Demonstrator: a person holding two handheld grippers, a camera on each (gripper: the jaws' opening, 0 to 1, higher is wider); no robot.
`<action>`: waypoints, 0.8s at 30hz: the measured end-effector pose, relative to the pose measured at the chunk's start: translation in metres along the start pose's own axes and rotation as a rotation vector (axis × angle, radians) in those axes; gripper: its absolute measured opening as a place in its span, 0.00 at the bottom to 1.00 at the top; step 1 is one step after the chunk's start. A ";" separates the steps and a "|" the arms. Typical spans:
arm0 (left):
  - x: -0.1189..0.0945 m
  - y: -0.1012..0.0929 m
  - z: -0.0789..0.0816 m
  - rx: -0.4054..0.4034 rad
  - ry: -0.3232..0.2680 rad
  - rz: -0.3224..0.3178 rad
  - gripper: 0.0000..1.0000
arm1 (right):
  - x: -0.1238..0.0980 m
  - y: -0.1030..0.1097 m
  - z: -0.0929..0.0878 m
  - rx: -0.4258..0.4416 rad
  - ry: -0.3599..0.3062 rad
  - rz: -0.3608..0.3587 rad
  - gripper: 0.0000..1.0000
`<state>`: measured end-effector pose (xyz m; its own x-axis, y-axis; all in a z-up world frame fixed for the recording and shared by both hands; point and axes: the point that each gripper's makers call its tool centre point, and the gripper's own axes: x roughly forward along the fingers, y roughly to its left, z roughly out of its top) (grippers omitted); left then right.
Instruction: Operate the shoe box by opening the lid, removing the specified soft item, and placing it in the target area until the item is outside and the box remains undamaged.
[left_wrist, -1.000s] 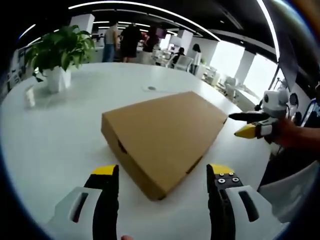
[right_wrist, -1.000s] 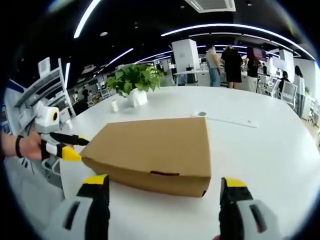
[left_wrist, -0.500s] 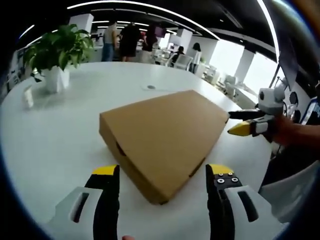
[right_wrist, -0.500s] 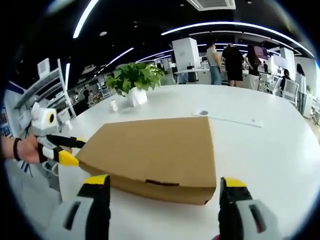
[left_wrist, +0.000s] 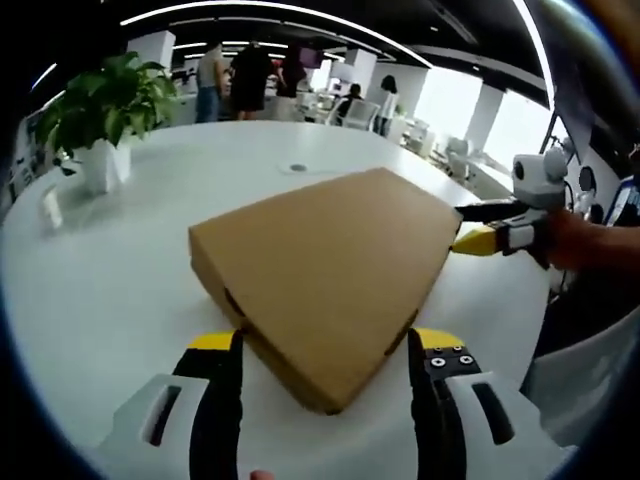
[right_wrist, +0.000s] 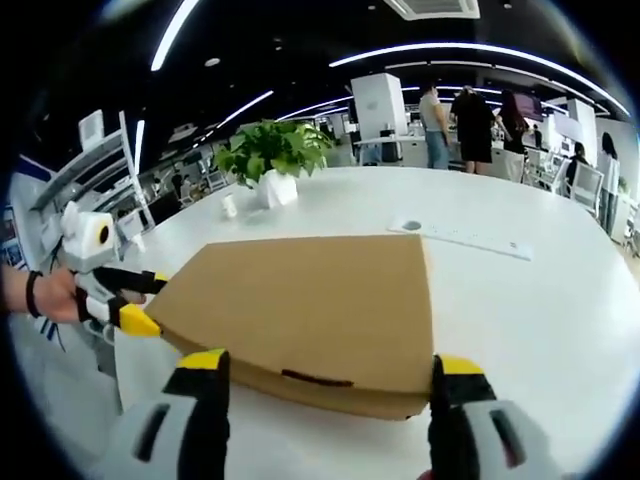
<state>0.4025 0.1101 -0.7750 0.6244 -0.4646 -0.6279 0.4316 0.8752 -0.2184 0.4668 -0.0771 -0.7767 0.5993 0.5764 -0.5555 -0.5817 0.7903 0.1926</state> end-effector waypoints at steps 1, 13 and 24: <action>0.000 0.000 0.000 0.005 0.002 0.000 0.68 | 0.000 0.000 0.000 0.001 -0.001 0.001 0.82; -0.003 0.005 -0.003 0.000 0.010 0.006 0.64 | -0.004 0.013 0.003 0.010 -0.018 0.004 0.76; -0.017 0.026 -0.009 -0.003 0.023 0.022 0.63 | 0.009 0.032 0.007 0.006 -0.009 0.019 0.75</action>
<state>0.3972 0.1416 -0.7768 0.6183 -0.4418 -0.6500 0.4160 0.8857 -0.2063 0.4574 -0.0451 -0.7701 0.5931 0.5929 -0.5448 -0.5893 0.7807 0.2080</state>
